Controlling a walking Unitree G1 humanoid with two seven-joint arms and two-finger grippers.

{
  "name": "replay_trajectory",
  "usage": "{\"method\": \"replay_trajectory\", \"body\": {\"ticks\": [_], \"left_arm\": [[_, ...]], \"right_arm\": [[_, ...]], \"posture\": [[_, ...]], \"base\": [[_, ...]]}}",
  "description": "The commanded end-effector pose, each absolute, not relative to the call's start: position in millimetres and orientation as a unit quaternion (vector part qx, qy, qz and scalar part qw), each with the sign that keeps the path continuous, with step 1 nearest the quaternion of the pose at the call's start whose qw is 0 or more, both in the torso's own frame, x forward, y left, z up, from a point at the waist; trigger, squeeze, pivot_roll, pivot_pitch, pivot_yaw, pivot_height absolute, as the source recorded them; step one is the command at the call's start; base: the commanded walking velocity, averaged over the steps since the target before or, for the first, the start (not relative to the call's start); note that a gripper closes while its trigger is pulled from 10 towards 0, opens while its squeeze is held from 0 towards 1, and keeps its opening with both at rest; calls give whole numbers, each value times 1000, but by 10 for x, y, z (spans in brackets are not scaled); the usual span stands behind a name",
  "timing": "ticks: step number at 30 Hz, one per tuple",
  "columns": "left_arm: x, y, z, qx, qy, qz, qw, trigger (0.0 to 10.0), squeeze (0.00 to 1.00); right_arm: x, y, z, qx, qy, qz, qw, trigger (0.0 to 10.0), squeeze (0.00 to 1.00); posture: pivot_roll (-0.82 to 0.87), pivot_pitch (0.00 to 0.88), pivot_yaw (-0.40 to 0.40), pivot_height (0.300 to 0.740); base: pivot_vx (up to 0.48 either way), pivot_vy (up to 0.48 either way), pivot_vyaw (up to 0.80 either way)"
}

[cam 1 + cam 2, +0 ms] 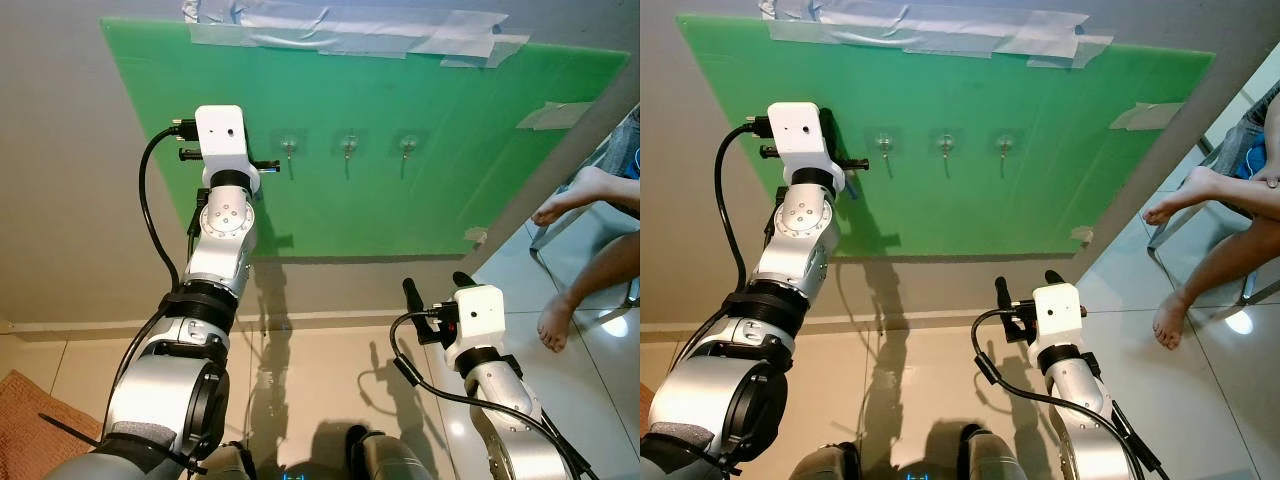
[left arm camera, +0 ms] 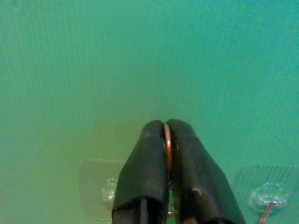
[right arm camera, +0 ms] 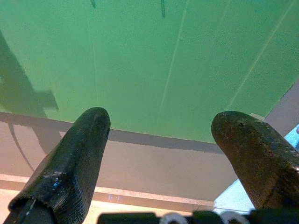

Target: Hang keys on a hook

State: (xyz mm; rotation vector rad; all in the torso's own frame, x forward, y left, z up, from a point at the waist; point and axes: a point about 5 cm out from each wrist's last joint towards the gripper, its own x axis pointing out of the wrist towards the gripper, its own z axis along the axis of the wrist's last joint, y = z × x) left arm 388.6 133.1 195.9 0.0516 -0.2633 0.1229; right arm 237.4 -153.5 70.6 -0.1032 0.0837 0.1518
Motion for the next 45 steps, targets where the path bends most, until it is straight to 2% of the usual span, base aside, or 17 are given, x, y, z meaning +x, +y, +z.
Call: {"method": "replay_trajectory", "body": {"ticks": [1, 23, 45], "left_arm": [[3883, 1335, 1999, 23, -141, 68, 987, 0, 0], [3807, 1339, 2149, 28, -181, 70, 981, 0, 0], [3713, 1327, 2050, 18, -157, 70, 985, 0, 0]], "right_arm": [[2339, -1574, 694, -58, 49, 73, 994, 10000, 0], [2307, -1550, 688, -57, 51, 77, 994, 10000, 0], [2308, -1531, 688, -57, 55, 83, 993, 10000, 0]], "posture": [[-222, 160, -31, 740], [-211, 152, -28, 740], [-206, 166, -33, 740]], "base": [[0, 0, 0], [0, 0, 0], [0, 0, 0]]}}
